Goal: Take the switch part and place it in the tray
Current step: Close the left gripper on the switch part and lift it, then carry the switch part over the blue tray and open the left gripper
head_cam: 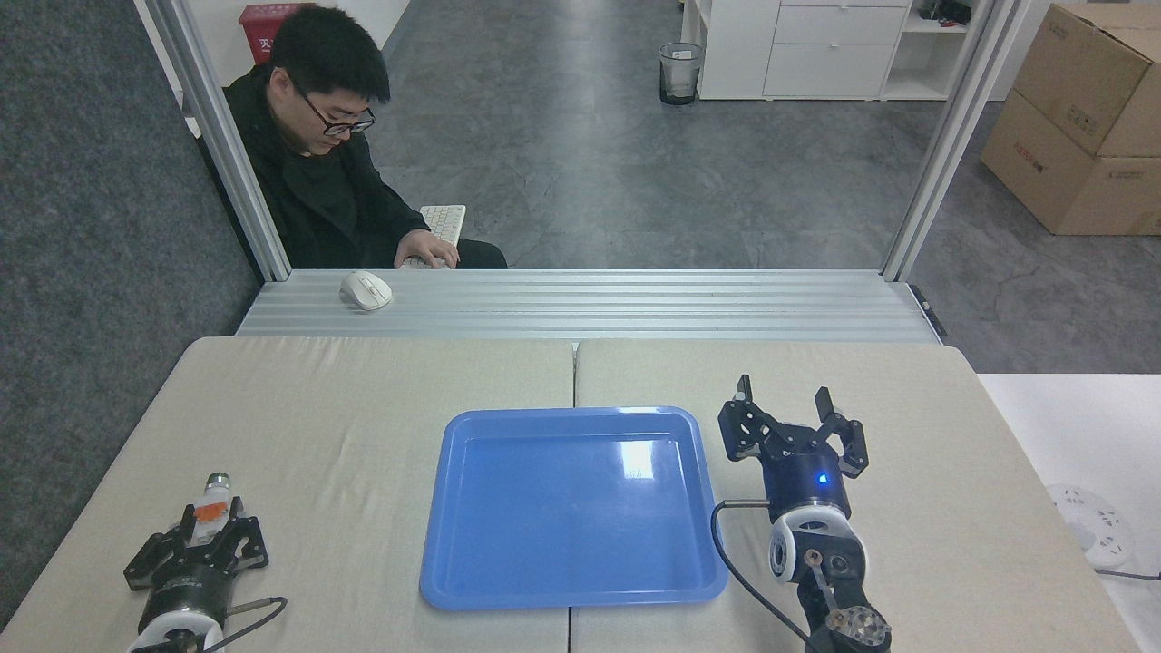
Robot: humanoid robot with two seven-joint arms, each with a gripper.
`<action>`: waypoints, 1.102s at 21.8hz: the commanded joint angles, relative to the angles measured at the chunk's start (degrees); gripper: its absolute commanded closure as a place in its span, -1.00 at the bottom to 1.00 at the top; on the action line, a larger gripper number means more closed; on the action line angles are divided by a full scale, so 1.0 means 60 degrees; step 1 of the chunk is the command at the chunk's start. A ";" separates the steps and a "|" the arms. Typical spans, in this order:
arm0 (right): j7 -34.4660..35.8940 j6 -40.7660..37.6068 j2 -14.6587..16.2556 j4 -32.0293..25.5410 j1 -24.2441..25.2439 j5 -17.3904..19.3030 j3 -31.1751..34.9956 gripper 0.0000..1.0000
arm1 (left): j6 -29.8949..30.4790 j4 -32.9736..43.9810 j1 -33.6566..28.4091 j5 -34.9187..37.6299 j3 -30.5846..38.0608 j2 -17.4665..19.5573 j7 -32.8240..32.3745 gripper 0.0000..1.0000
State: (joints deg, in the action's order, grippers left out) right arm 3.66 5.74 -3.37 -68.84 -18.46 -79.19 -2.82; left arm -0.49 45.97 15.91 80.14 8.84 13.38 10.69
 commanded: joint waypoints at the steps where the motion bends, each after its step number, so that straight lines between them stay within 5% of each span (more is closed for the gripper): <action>1: 0.0020 0.0010 -0.0024 0.0003 0.0000 0.0000 0.0001 -1.00 | 0.0316 -0.0601 -0.0001 -0.0056 0.0021 0.0099 0.0385 1.00; 5: 0.0005 0.0010 -0.0024 0.0003 0.0000 0.0000 0.0001 -1.00 | 0.0346 0.0185 0.0087 -0.0085 0.0036 0.0099 0.0534 1.00; 10: 0.0005 0.0010 -0.0024 -0.0012 0.0000 0.0000 0.0001 -1.00 | 0.1529 0.4604 -0.0190 -0.0465 0.0021 -0.0090 0.0212 1.00; 14: 0.0005 0.0010 -0.0024 0.0003 0.0000 0.0000 0.0001 -1.00 | 0.2948 0.6617 -0.0337 -0.0613 -0.0575 -0.1272 -0.0854 1.00; 16: 0.0005 0.0010 -0.0024 0.0003 0.0000 0.0000 0.0001 -1.00 | 0.3319 0.6796 -0.0279 -0.0496 -0.1672 -0.1832 -0.1456 1.00; 19: 0.0005 0.0010 -0.0024 -0.0012 0.0000 0.0000 0.0001 -1.00 | 0.3261 0.6213 -0.0060 0.0058 -0.3416 -0.1893 -0.1897 1.00; 24: 0.0005 0.0010 -0.0039 -0.0012 0.0000 0.0000 0.0001 -1.00 | 0.3290 0.4953 0.0029 0.1962 -0.4255 -0.2317 -0.2000 1.00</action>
State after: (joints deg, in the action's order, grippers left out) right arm 3.72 5.87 -3.49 -68.86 -18.46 -79.19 -2.81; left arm 18.76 71.02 15.37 82.69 -1.15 6.68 -0.30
